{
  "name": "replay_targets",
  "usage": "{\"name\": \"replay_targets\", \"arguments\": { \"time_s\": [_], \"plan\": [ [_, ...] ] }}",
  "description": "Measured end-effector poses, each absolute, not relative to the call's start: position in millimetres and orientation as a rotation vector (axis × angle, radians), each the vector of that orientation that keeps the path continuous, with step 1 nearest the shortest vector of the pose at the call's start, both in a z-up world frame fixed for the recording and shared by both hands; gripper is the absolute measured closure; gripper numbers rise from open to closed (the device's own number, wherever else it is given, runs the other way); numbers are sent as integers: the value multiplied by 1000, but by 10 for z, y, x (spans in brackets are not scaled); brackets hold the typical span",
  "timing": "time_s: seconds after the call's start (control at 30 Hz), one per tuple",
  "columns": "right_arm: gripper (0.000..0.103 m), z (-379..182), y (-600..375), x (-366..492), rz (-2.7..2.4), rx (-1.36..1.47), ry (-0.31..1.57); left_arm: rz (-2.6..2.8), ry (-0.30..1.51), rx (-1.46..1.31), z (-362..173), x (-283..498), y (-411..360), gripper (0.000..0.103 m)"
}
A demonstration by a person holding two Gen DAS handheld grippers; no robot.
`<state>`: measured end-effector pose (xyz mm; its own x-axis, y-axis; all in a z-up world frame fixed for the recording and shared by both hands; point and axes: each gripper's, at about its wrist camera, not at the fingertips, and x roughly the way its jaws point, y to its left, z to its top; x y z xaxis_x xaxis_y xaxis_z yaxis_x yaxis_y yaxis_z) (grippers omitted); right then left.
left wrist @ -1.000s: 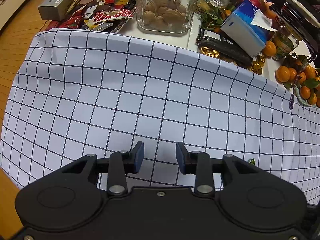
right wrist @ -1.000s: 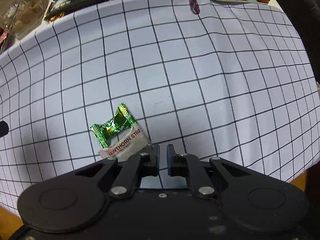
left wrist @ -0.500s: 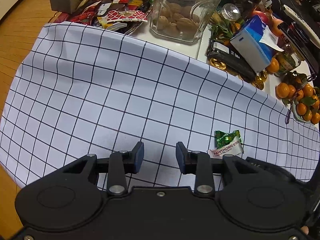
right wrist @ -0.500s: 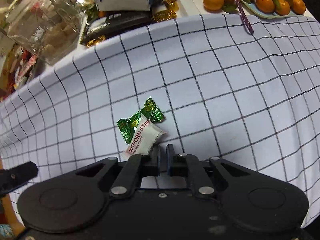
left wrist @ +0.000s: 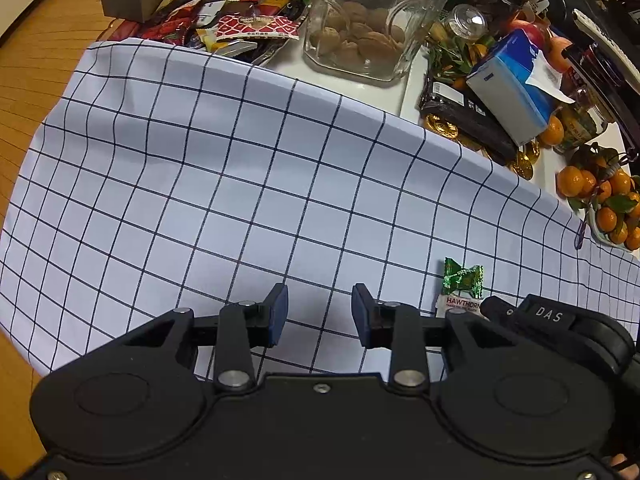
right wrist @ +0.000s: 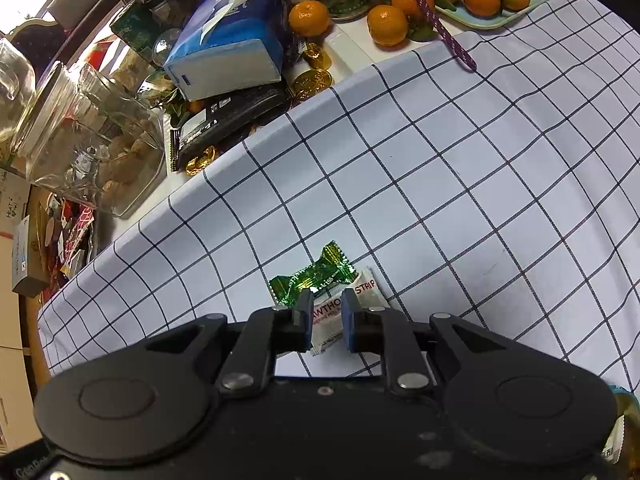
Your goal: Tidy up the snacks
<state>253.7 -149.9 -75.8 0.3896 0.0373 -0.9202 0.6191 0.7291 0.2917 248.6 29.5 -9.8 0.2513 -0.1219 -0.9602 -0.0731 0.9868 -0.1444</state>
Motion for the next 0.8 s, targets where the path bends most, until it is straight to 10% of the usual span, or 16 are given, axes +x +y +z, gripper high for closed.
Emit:
{"name": "replay_targets", "arguments": {
  "time_s": [0.8],
  "plan": [
    [85,-477,-2263,2125,-489,755,1268,-611,1132,354,-492,2662,-935,60]
  ]
}}
